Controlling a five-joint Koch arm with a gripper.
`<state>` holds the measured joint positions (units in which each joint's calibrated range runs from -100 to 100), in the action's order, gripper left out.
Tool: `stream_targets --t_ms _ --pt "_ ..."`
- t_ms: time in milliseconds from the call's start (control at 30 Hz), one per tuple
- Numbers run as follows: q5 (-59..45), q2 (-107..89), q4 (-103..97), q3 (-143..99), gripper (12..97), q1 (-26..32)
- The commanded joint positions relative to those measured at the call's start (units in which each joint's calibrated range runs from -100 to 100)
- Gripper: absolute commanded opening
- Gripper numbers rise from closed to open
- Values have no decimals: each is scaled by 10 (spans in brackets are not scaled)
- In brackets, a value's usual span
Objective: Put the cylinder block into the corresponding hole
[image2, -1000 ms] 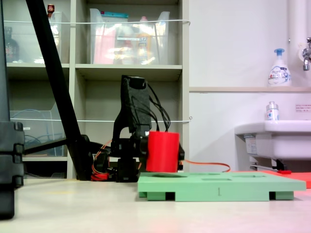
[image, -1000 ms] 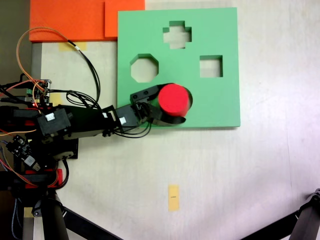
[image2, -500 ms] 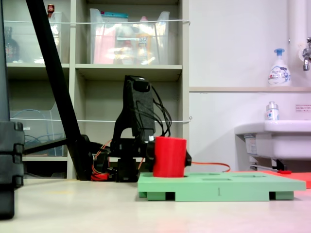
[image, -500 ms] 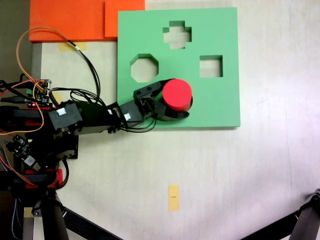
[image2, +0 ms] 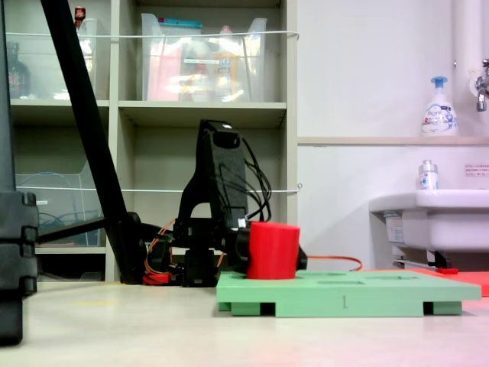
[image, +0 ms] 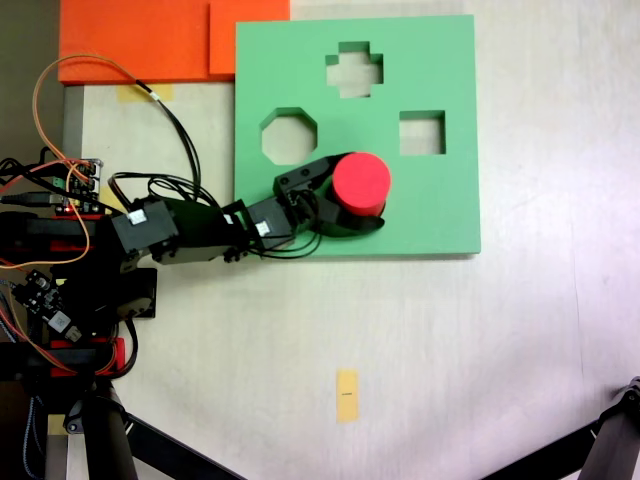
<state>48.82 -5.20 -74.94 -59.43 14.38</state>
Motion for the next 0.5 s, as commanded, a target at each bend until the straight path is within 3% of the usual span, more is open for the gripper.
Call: stream_targets --t_ms 0,133,300,467 --pt "-3 -2 -75 27 591 2" --pt "-2 -9 -75 18 701 1" --pt "-2 -33 -86 0 776 2" --pt "-2 -106 -93 -64 776 6"
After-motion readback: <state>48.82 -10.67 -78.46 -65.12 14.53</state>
